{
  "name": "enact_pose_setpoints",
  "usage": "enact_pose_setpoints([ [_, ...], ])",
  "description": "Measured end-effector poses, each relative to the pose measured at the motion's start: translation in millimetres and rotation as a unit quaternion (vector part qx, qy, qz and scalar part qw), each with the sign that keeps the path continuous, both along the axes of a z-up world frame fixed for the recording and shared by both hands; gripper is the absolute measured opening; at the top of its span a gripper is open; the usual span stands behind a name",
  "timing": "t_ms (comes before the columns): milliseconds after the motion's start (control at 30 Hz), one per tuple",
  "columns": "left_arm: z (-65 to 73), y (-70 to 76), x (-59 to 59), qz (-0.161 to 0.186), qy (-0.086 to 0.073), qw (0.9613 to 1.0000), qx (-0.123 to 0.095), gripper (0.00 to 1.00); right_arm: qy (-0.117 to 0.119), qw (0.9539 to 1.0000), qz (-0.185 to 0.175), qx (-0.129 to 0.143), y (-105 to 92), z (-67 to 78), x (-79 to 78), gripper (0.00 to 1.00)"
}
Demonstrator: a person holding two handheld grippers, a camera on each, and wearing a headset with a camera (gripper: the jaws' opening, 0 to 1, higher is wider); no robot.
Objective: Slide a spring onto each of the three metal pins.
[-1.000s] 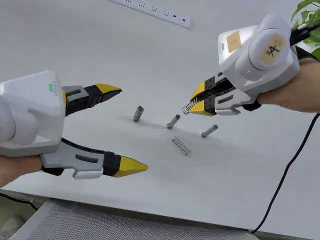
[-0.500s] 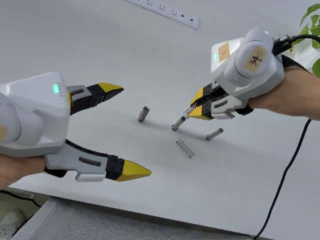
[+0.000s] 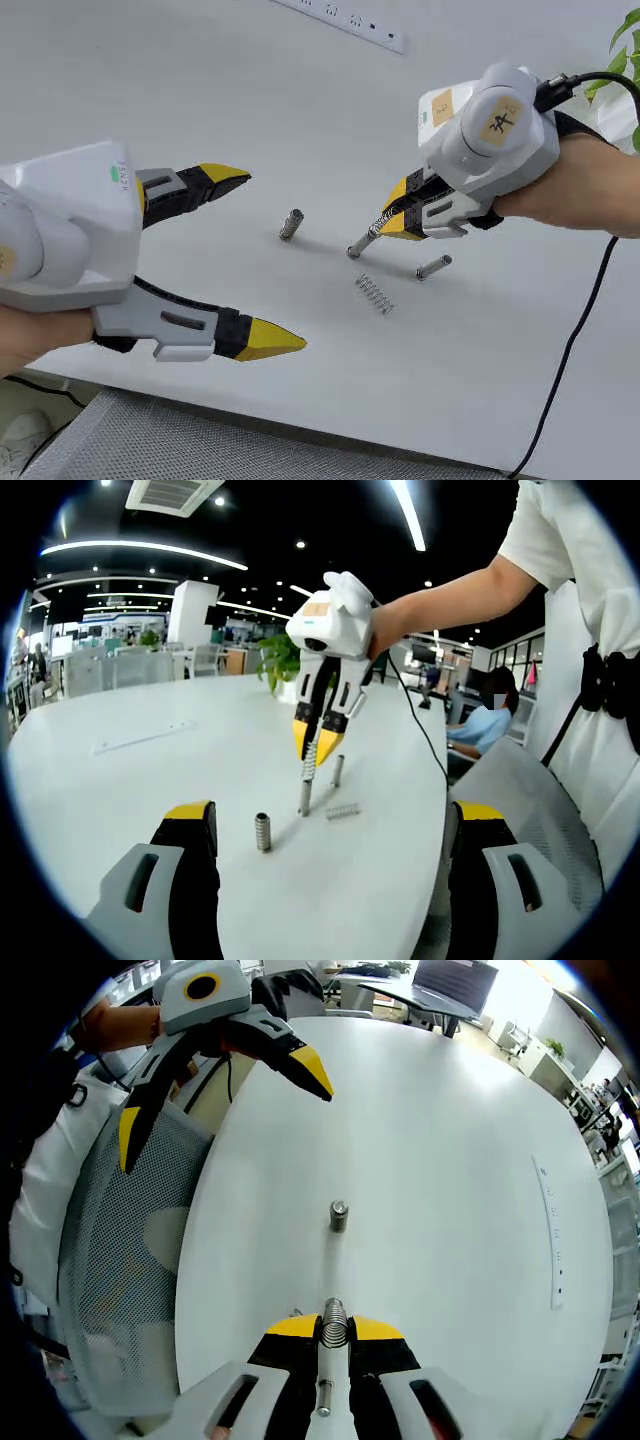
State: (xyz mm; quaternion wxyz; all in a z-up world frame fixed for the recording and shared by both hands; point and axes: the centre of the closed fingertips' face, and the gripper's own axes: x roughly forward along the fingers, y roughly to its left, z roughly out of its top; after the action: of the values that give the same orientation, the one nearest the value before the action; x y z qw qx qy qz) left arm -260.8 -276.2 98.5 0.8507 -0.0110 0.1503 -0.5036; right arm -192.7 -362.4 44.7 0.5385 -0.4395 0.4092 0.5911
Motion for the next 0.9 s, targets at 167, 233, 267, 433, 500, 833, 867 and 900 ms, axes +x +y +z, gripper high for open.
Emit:
enact_pose_setpoints([
  [167,0.1,-0.5,-0.2,0.000,0.001,1.0000,-0.003,0.96,0.002,1.0000,0.001,-0.002,-0.3,-2.3,-1.0,0.07],
  [233,-0.1,-0.7,-0.1,0.001,0.001,1.0000,-0.003,0.96,0.004,1.0000,0.001,-0.002,-0.3,-3.4,-0.8,0.07],
  [267,-0.1,-1.0,0.0,0.001,0.002,1.0000,-0.004,0.96,0.004,1.0000,0.001,-0.002,-0.4,-4.3,-0.6,0.07],
  [433,-1.2,-2.3,-1.0,-0.002,0.004,1.0000,-0.005,0.96,0.006,1.0000,0.003,-0.004,-0.7,-7.5,-1.1,0.07],
  [500,-1.4,-2.6,-1.0,-0.002,0.004,1.0000,-0.005,0.96,0.007,1.0000,0.003,-0.003,0.3,-7.8,-1.9,0.07],
  [833,-1.7,-2.6,-0.4,-0.002,0.004,1.0000,-0.006,0.96,0.008,0.9999,0.007,-0.004,-0.6,-17.0,0.7,0.07],
  [867,-1.9,-2.6,-0.5,-0.002,0.005,1.0000,-0.006,0.96,0.009,0.9999,0.008,-0.005,-0.6,-18.1,0.3,0.07],
  [900,-2.0,-2.5,-0.5,-0.002,0.006,1.0000,-0.006,0.96,0.009,0.9999,0.009,-0.005,-0.8,-19.2,0.5,0.07],
])
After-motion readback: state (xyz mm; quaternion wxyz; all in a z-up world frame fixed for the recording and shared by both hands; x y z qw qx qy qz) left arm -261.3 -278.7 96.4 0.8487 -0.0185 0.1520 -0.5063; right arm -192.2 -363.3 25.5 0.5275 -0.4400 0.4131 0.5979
